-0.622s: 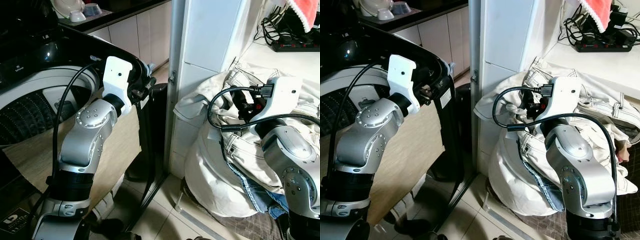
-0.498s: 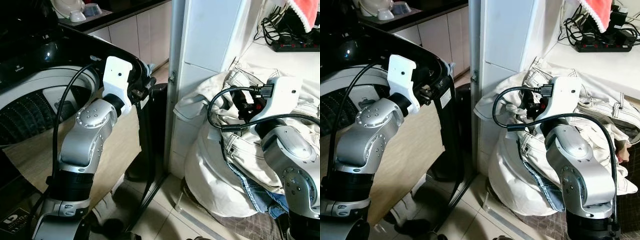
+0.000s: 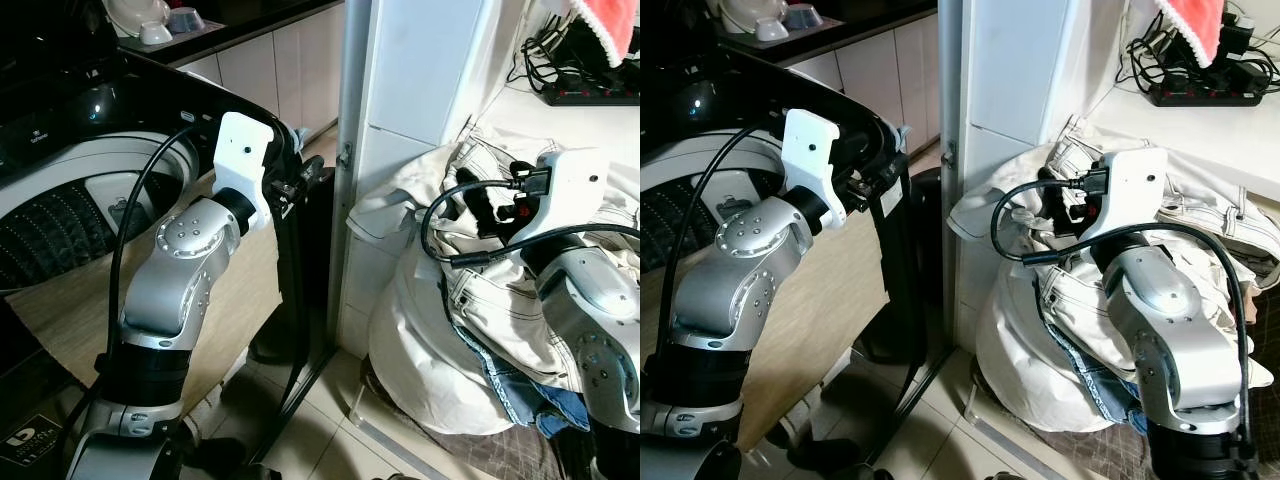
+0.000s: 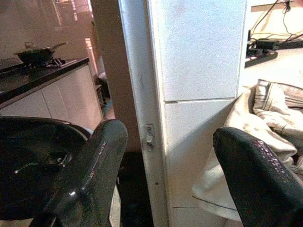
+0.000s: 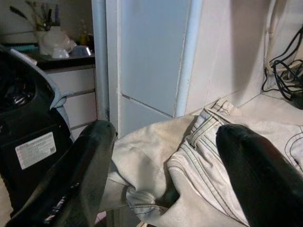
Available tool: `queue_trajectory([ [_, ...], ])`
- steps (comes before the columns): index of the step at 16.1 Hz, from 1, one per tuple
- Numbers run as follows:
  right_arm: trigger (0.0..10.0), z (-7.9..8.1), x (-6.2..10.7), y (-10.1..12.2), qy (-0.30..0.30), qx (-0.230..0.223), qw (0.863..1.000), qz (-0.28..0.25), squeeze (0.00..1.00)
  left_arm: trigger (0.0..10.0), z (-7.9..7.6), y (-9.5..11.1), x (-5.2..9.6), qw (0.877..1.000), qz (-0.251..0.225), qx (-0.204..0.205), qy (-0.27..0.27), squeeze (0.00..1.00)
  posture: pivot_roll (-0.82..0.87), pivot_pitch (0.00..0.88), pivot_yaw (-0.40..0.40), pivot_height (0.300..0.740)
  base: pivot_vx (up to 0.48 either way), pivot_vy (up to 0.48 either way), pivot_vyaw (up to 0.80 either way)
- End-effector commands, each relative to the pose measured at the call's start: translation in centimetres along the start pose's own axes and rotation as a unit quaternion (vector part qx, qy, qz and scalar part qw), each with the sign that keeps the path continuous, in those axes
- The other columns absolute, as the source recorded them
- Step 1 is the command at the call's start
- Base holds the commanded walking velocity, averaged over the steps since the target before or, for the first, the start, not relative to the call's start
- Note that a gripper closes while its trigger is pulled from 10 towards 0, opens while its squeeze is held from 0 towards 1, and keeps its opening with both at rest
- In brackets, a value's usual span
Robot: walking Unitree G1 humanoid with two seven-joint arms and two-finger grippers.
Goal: Clothes washing
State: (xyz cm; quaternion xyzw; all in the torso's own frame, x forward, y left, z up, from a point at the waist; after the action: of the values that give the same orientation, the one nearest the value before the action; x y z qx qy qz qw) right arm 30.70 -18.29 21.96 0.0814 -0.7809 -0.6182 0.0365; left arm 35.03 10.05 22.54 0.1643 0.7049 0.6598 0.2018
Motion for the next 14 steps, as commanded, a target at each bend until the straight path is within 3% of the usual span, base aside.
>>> queue_trajectory([
  [1,10.0,-0.2,0.2,-0.8,0.02,0.008,0.999,0.031,1.0,10.0,-0.9,0.8,0.4,0.999,-0.019,0.005,-0.041,0.0,-0.14,0.0,0.035,0.74,0.0,0.0,0.0],
  [4,10.0,-1.8,1.0,-3.7,0.054,0.032,0.99,0.129,1.0,10.0,-2.5,0.7,1.1,0.993,-0.003,0.007,-0.116,0.0,-0.15,0.0,0.038,0.74,0.0,0.0,0.0],
  [5,10.0,-2.2,1.7,-4.9,0.088,0.041,0.979,0.177,1.0,10.0,-3.2,0.7,1.3,0.99,0.001,0.002,-0.143,0.0,-0.15,0.0,0.037,0.74,0.0,0.0,0.0],
  [9,10.0,-5.3,1.7,-6.5,0.058,0.068,0.969,0.232,1.0,10.0,-4.9,0.4,2.1,0.979,0.013,-0.006,-0.204,0.0,-0.15,0.0,0.041,0.74,0.0,0.0,0.0],
  [10,10.0,-5.4,1.6,-6.7,0.058,0.064,0.968,0.234,0.38,10.0,-5.1,0.3,2.2,0.977,0.016,-0.008,-0.213,0.0,-0.15,0.0,0.042,0.74,0.0,0.0,0.0],
  [11,10.0,-5.6,1.5,-7.2,0.076,0.053,0.965,0.245,0.0,10.0,-5.5,0.2,2.4,0.973,0.023,-0.014,-0.228,0.0,-0.15,0.0,0.042,0.74,0.0,0.0,0.0],
  [14,10.0,-5.5,1.4,-7.3,0.104,0.058,0.963,0.243,0.0,10.0,-5.5,0.2,2.5,0.972,0.026,-0.017,-0.233,0.0,-0.14,0.0,0.04,0.74,0.0,0.0,0.0],
])
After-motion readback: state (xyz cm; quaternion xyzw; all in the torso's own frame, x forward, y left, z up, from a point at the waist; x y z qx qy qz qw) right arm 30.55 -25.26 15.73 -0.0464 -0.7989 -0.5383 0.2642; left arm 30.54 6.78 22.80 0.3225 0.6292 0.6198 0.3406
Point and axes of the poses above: a point about 5 cm out from each wrist's last joint towards the gripper, its own x axis pointing back from the gripper into the wrist, its own y axis along the axis of the wrist's last joint, z = x × y, the point moved 3 cm from there along -x, pointing out of the wrist towards the gripper, and after that the axes turned 9 degrees about x, right-handed, at the moved point
